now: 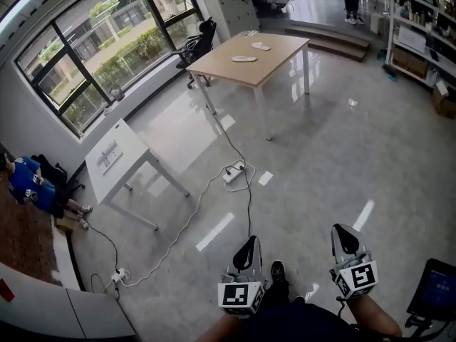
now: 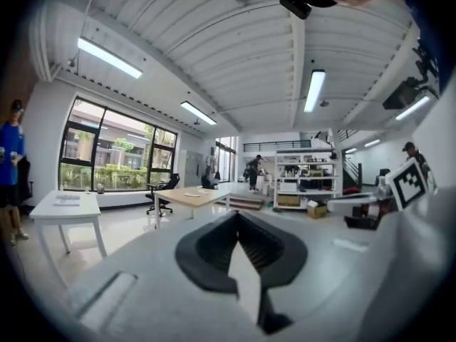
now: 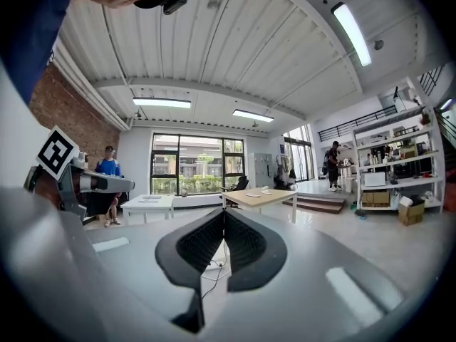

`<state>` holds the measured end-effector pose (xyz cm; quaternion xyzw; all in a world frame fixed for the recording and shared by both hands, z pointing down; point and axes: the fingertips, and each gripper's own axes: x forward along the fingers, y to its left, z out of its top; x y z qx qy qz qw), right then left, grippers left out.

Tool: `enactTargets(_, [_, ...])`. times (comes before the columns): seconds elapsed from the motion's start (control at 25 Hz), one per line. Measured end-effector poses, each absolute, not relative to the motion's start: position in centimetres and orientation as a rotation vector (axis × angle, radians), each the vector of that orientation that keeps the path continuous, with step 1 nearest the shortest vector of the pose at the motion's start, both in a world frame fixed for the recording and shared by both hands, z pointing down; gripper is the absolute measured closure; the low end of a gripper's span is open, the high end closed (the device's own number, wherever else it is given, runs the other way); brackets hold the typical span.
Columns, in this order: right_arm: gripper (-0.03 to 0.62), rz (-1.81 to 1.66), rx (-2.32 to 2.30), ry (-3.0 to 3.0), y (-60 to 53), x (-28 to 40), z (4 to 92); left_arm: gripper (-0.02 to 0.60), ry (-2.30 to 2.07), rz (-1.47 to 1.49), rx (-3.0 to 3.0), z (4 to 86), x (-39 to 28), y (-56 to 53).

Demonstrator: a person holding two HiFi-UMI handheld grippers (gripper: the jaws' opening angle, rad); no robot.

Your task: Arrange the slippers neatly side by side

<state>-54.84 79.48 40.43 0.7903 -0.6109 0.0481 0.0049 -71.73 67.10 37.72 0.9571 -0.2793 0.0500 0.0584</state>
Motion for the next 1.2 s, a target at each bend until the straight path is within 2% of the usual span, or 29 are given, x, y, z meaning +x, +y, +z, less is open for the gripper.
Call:
enactTargets(0.36, [0.583,0.205,2.573,-1.759,72.7,-47.3,41.8,0.578,-0.629,0.182,2.914,40.7,-62.3,59.7])
enactTargets(0.44, [0.583,0.202,2.59,-1.715,70.8,-45.6,41.3,0.543,-0.57,0.187,2.928,40.8,-60.1,57.4])
enactTargets(0.68, [0.582,0.202,2.639,-1.607,65.9,-40.7,40.0,0.54,-0.461,0.185,2.914,40.6,-54.4,51.6])
enactTargets(1.2, [0.574,0.245,2.632,-1.714,58.0,-28.5,42.2,0.54,-0.489,0.223,2.941,42.1,-41.9,45.2])
